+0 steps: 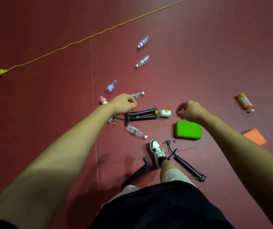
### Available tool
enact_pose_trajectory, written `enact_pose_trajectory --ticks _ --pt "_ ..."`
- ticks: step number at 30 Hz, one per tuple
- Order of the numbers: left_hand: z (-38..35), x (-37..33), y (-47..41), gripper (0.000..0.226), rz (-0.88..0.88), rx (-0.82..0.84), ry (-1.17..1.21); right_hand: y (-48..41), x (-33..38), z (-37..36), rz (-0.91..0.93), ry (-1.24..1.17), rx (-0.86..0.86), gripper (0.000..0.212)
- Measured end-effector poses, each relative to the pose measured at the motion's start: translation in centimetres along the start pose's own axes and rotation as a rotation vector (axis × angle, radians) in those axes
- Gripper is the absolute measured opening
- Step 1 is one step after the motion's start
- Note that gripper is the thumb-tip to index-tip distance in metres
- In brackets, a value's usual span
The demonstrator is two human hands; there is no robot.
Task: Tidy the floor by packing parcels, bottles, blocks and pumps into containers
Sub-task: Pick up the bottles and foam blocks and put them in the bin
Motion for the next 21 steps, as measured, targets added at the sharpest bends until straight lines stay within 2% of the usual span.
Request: enact_pose_trajectory --ticks 9,14,21 --pt "1.2 -4.7 -19.2 0.016 0.089 0.039 0.128 -18.2 -5.1 7.0 -0.007 -0.096 0.045 0.017" --pt "4.9 -7.1 -27.0 0.013 0.135 0.022 -0.011 -26.6 -6.7 12.4 0.018 -0.056 0.094 0.018" --pt "10.9 -5.0 -34.4 0.015 0.281 -0.020 0.027 -36.4 -6.4 18.5 0.054 -0.163 0.141 0.018"
Point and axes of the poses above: each hand's wrist, its own y-axis away from the middle knuckle, its own z-axis out of the back of the hand, x = y × z, the point moved 8 cm from there along -y, towards the middle knuckle
